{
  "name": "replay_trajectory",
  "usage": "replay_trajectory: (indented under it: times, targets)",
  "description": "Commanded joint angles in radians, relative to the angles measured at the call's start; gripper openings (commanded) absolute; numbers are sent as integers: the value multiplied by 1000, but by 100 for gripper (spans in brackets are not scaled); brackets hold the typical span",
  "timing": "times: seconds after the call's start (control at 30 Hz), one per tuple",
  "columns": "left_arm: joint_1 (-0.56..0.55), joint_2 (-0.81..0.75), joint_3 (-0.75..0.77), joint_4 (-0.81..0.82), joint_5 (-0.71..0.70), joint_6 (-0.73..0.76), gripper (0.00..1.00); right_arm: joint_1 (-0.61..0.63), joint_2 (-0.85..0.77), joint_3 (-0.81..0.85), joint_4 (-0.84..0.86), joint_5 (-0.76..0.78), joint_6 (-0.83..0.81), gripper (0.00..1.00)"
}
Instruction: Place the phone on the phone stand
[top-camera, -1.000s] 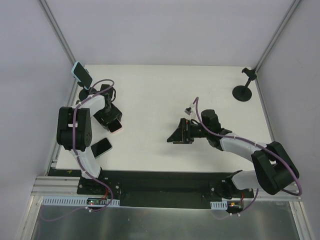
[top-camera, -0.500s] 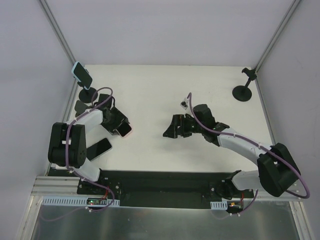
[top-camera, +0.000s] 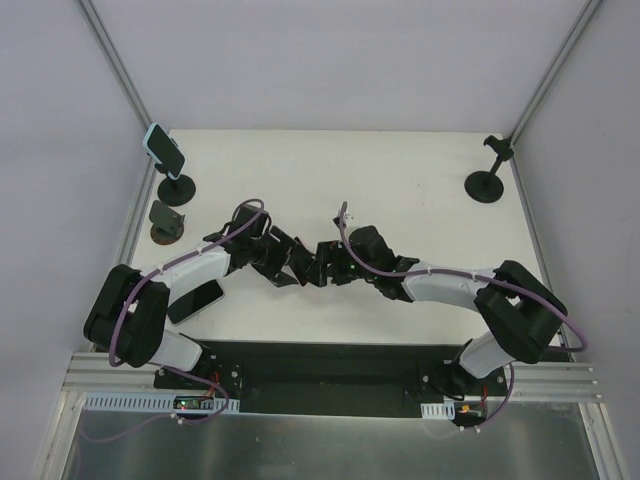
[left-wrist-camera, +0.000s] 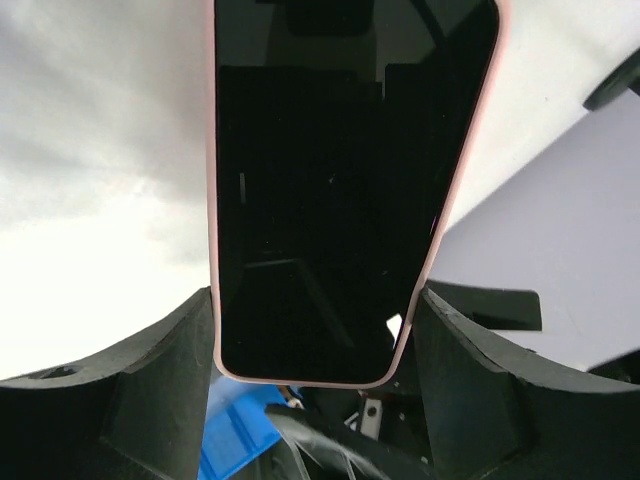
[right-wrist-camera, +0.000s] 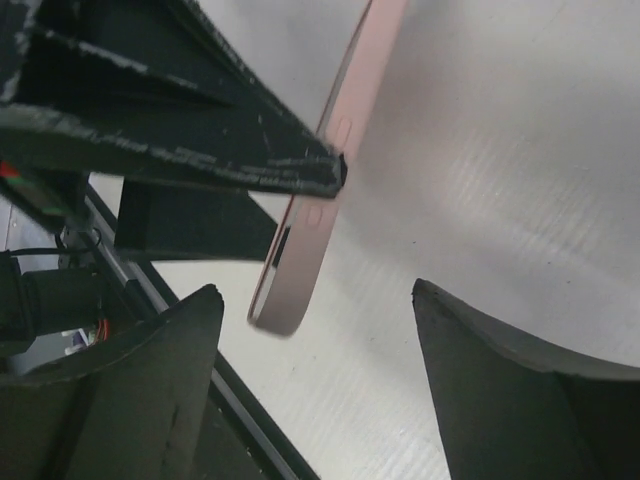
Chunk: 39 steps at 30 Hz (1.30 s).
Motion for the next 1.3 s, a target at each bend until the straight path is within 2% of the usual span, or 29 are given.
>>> replay_trajectory:
  times: [0.0, 0.03, 0.07, 0.1, 0.27, 0.3, 0.37, 0.4, 0.43, 0.5, 0.53, 0.6, 0.63, 0.67, 0.7, 0.73, 0.77, 0.8, 0.83, 0.9, 0.93, 0.97, 1.03, 1.07, 1.13, 1.27]
  targets:
    - [-48, -8, 57, 120, 73, -147, 0, 10, 12, -12, 165, 54, 50, 75]
    - [-54, -3, 65, 121, 75, -150, 0, 9, 16, -9, 163, 68, 50, 70]
    - [-69, -3, 76, 124, 67, -153, 0, 9, 16, -6, 160, 77, 50, 62]
    - [-74, -5, 77, 131, 61, -156, 0, 10, 14, 0, 124, 94, 48, 48]
    - [-97, -12, 96, 135, 72, -124, 0, -1, -17, -4, 31, 186, 1, 11]
    - [-97, -12, 99, 158, 84, -110, 20, -8, -23, -10, 30, 185, -34, 1]
    - [-94, -27, 102, 158, 84, -44, 45, -16, -53, -24, 27, 169, -79, 1]
    - [-88, -40, 94, 158, 80, -26, 54, -31, -67, -30, 13, 157, -99, 1]
    - [-80, -55, 85, 158, 78, 6, 72, -40, -110, -46, 5, 131, -140, 1]
    - [-59, -104, 62, 157, 76, 51, 78, -65, -165, -72, -22, 110, -183, 1]
    - [-33, -144, 59, 155, 69, 123, 83, -74, -223, -84, -33, 79, -232, 1]
    - [-19, -185, 83, 122, 43, 227, 82, -109, -277, -96, -94, 16, -283, 1]
    - [-14, -208, 132, 94, 23, 451, 79, -134, -344, -89, -154, -121, -332, 1]
    - [-14, -203, 166, 74, 23, 532, 79, -145, -363, -84, -188, -169, -363, 1]
    - [-14, -187, 247, 53, 77, 609, 78, -154, -383, -73, -247, -215, -402, 1]
    - [-14, -164, 298, -37, 107, 752, 78, -171, -412, -72, -269, -264, -420, 1]
    - [-23, -111, 345, -59, 157, 824, 78, -174, -426, -69, -285, -368, -430, 1]
    - [-28, -85, 423, -78, 291, 891, 76, -177, -435, -66, -314, -412, -441, 1]
    - [-36, -57, 457, -137, 364, 1007, 76, -175, -448, -66, -314, -491, -437, 1]
    - [-75, -6, 528, -211, 476, 1134, 84, -177, -449, -58, -311, -580, -411, 1]
    - [-92, 0, 545, -254, 539, 1262, 84, -174, -443, -47, -311, -658, -403, 1]
    - [-109, 8, 557, -336, 543, 1318, 85, -174, -437, -40, -312, -686, -394, 1]
    - [-158, 21, 579, -400, 585, 1439, 84, -174, -438, -32, -323, -714, -387, 1]
    - [-178, 52, 597, -511, 595, 1490, 82, -172, -440, -32, -326, -714, -389, 1]
    - [-218, 89, 646, -605, 589, 1582, 77, -174, -454, -30, -329, -716, -391, 1]
    - [-252, 144, 643, -696, 581, 1651, 68, -174, -466, -15, -329, -753, -391, 1]
